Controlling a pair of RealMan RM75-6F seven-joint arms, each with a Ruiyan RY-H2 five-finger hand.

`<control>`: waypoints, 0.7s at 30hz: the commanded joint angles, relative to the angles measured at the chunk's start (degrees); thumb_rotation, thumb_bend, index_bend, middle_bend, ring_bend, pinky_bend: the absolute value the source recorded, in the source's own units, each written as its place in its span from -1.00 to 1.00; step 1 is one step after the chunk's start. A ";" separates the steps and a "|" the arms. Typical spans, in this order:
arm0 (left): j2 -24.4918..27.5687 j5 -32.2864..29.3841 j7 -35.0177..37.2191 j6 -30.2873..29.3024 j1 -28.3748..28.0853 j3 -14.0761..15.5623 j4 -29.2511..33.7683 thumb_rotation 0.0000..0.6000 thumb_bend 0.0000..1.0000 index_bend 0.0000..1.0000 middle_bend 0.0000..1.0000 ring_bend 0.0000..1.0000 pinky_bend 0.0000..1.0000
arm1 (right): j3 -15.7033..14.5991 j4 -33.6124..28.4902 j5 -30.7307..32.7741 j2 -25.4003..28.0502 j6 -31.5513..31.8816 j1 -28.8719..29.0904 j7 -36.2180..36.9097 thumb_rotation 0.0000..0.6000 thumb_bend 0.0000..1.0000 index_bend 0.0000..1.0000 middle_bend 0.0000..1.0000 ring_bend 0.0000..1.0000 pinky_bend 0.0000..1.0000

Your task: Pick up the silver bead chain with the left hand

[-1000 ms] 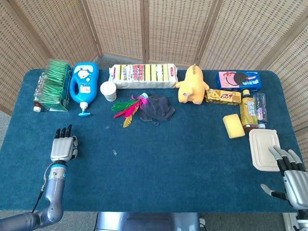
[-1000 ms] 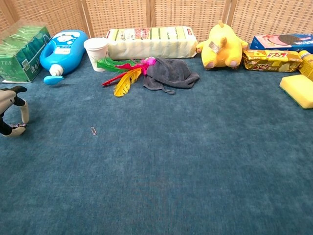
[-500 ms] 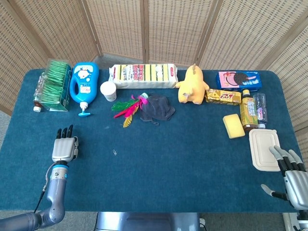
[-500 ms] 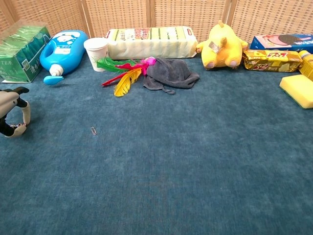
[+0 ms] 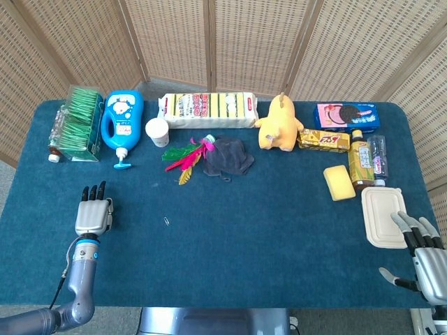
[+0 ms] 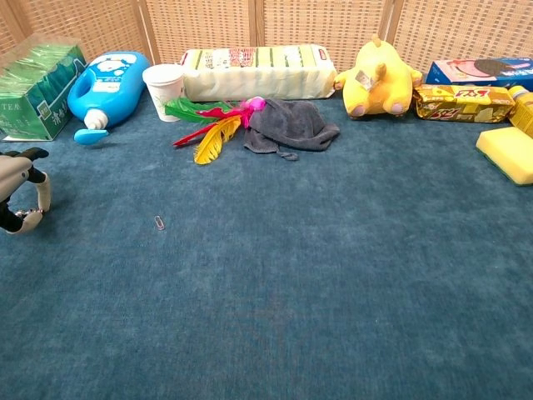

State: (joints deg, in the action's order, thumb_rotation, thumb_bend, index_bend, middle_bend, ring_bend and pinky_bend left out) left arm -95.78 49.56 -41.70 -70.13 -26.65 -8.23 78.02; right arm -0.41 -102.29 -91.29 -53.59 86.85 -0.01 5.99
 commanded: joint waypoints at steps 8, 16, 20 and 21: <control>1.11 0.95 0.00 -0.84 0.29 0.19 1.86 1.00 0.70 0.07 -1.00 -1.00 -1.00 | 0.06 0.02 0.02 0.18 0.20 -0.05 0.58 1.00 -1.00 -1.00 -0.98 -0.78 -1.00; 3.56 3.30 1.62 -1.80 0.89 0.61 6.32 1.00 0.70 0.07 -1.00 -1.00 -1.00 | 0.01 -0.03 -0.01 0.19 0.13 -0.04 0.59 1.00 -1.00 -1.00 -0.98 -0.78 -1.00; 5.04 4.77 2.31 -2.60 1.16 0.77 9.03 1.00 0.70 0.08 -1.00 -1.00 -1.00 | 0.04 -0.02 0.04 0.19 0.16 -0.04 0.61 1.00 -1.00 -1.00 -0.98 -0.78 -1.00; 5.39 5.08 2.43 -2.75 1.21 0.81 9.65 1.00 0.70 0.08 -1.00 -1.00 -1.00 | 0.04 -0.01 0.05 0.18 0.16 -0.04 0.60 1.00 -1.00 -1.00 -0.98 -0.78 -1.00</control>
State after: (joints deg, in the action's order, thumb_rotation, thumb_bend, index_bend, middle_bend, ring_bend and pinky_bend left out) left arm -91.03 54.02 -39.60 -72.52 -25.59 -7.53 86.77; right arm -0.37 -102.30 -91.24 -53.40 87.01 -0.05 6.59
